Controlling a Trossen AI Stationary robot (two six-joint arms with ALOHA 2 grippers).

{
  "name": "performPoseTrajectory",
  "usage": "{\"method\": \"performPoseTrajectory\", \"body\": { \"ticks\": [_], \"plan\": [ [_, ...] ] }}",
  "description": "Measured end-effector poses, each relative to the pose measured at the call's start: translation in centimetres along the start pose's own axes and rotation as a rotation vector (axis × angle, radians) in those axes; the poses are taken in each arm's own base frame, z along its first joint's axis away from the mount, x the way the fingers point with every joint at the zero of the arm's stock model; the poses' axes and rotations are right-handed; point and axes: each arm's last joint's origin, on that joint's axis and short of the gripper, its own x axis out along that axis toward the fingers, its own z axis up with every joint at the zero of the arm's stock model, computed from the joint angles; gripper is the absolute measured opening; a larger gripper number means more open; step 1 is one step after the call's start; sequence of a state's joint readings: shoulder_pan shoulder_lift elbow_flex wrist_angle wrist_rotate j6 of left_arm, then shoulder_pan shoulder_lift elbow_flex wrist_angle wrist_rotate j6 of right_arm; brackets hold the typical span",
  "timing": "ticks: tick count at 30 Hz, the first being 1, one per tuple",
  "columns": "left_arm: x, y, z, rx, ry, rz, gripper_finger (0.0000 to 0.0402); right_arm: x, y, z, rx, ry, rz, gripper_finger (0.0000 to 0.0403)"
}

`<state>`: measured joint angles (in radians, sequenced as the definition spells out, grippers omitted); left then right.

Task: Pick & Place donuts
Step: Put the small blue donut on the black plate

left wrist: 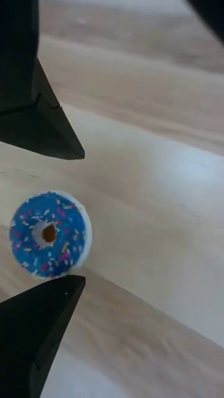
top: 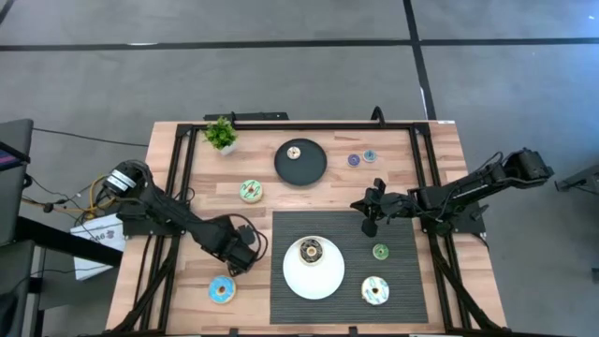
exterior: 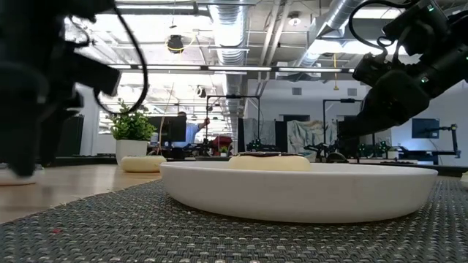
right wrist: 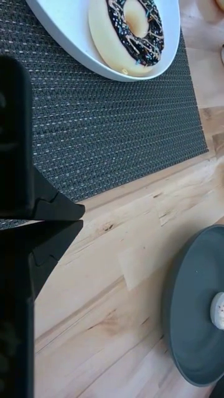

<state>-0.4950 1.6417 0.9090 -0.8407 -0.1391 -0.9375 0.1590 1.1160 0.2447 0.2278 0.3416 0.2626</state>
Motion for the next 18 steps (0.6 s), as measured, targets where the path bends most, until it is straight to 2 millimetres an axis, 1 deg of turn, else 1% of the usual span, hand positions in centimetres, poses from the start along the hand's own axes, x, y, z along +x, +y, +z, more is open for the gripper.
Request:
{"method": "performPoseTrajectory", "body": {
  "ticks": [4,12,18],
  "plan": [
    [0.67,0.26,-0.68,-0.035,0.025,0.030,0.0313,0.00,0.00,0.00,0.000,0.000,0.000,0.0001],
    [0.65,0.08,-0.83,-0.028,0.044,0.013,0.0311,0.00,0.01,0.01,0.000,-0.001,0.001,0.0001],
    [0.65,0.10,-0.82,-0.022,0.043,0.014,0.0285,0.00,0.00,0.01,0.001,-0.001,0.001,0.0001]
  ]
}}
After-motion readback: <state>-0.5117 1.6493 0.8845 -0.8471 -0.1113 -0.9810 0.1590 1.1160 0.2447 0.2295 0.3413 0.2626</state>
